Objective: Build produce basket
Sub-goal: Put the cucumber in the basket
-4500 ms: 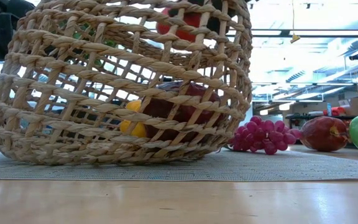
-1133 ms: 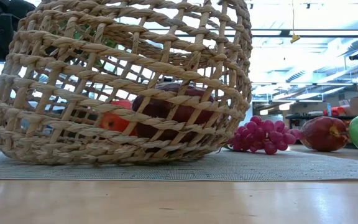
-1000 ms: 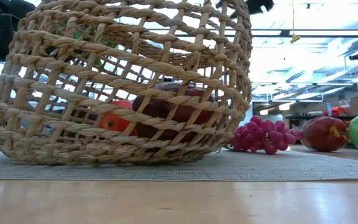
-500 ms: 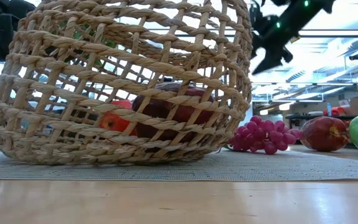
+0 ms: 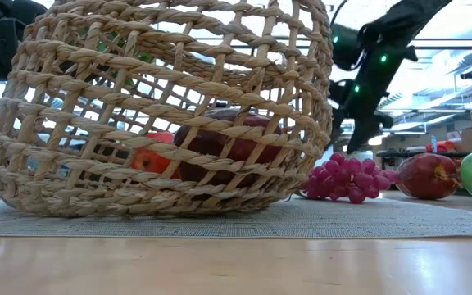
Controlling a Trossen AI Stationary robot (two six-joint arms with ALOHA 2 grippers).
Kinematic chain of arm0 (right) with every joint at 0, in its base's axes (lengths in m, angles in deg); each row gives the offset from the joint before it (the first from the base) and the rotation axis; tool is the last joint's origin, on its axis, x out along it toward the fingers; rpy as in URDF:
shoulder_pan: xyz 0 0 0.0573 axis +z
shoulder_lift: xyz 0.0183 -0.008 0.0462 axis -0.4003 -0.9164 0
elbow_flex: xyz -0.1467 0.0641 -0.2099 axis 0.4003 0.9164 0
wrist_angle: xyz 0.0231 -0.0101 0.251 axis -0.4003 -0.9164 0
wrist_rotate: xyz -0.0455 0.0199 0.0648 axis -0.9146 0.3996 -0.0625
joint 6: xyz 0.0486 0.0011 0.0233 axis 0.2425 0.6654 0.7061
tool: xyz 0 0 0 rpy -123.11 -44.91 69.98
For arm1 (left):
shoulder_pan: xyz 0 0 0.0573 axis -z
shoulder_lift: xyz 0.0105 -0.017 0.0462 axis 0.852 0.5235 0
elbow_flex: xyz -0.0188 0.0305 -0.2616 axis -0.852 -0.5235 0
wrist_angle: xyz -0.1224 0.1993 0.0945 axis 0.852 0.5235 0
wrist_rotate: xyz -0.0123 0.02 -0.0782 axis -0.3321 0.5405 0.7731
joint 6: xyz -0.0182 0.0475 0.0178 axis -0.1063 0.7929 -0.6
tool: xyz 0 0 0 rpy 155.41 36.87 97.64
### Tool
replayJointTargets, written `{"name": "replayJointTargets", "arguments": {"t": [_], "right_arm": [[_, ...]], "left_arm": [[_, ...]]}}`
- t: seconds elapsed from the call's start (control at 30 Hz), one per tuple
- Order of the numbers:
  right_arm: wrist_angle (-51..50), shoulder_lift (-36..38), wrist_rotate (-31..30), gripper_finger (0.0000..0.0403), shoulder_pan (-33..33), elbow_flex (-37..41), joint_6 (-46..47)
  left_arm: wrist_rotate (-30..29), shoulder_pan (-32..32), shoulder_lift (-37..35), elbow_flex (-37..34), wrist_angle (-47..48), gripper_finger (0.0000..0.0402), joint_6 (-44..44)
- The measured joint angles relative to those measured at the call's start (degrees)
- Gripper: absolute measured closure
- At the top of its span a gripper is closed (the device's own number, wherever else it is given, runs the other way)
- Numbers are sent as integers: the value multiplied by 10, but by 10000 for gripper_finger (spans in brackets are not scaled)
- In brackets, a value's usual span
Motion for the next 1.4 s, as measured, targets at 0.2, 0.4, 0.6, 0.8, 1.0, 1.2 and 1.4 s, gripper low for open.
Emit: {"name": "replayJointTargets", "arguments": {"t": [0.2,0.4,0.6,0.8,1.0,1.2,1.4], "right_arm": [[4,-43,27,7,-13,0,9],[5,-69,26,12,-11,0,28],[7,-94,28,37,-11,-1,31],[11,-101,49,65,-14,-2,32],[10,-102,80,94,-26,-2,40],[-1,-103,98,121,-31,0,24],[-5,-105,101,172,-32,2,1]], "left_arm": [[0,0,0,0,0,241,0],[0,0,0,0,0,241,0],[0,0,0,0,0,241,0],[0,0,0,0,0,241,0],[0,0,0,0,0,241,0],[0,0,0,0,0,241,0],[0,0,0,0,0,241,0]]}}
